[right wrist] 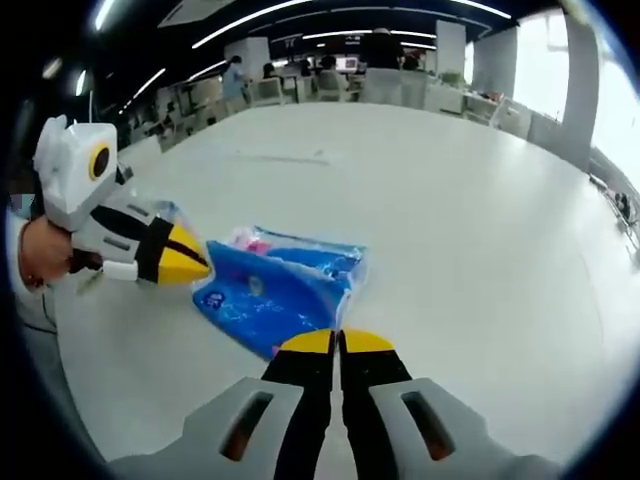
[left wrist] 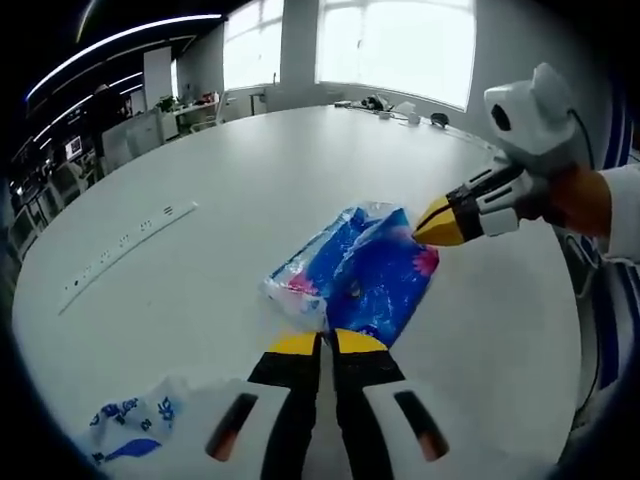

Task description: Arrange the tabletop items into an orderly group along one side of the table until the central work area is clear of visible clutter.

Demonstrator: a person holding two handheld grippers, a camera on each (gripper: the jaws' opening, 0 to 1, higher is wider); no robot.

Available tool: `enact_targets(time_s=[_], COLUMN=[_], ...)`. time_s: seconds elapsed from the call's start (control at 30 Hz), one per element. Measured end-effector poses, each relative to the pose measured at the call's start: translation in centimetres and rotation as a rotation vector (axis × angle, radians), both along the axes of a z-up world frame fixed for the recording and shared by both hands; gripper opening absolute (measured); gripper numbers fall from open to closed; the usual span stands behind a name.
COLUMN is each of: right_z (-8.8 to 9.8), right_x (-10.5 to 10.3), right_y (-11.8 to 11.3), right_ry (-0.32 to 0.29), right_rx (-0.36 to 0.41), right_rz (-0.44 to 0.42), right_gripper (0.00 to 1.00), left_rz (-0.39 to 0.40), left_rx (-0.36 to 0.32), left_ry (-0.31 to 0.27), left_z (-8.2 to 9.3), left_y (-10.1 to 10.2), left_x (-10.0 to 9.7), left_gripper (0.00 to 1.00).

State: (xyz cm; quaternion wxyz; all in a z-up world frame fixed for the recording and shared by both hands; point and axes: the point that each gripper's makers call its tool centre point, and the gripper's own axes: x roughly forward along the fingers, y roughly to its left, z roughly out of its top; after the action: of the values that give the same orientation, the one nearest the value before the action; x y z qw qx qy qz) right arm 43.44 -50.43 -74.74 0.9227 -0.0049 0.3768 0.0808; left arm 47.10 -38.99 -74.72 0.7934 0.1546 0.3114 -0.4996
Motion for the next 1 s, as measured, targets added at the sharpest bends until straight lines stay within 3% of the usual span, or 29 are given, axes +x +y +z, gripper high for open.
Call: enact_targets(time_s=[0.47,1.0], right_z=[-0.07,0.38], right_x=[-0.18,-0.20], right_y=[-0.39,-0.70], right_ry=[-0.002,-0.011], right_rx=[0.004,-0.022], right_rz=[-0.009,-0.010], right_gripper=[0.04,0.18], left_rz=[-0.009,-0.019], left_rx=[-0.007,-0.016], left_ry=[0.019,0.016], left_z=[-0.26,0.40], left_y=[-0.13,-0.14], left_x=[-0.70,-0.94], left_gripper=[0.14,0.29])
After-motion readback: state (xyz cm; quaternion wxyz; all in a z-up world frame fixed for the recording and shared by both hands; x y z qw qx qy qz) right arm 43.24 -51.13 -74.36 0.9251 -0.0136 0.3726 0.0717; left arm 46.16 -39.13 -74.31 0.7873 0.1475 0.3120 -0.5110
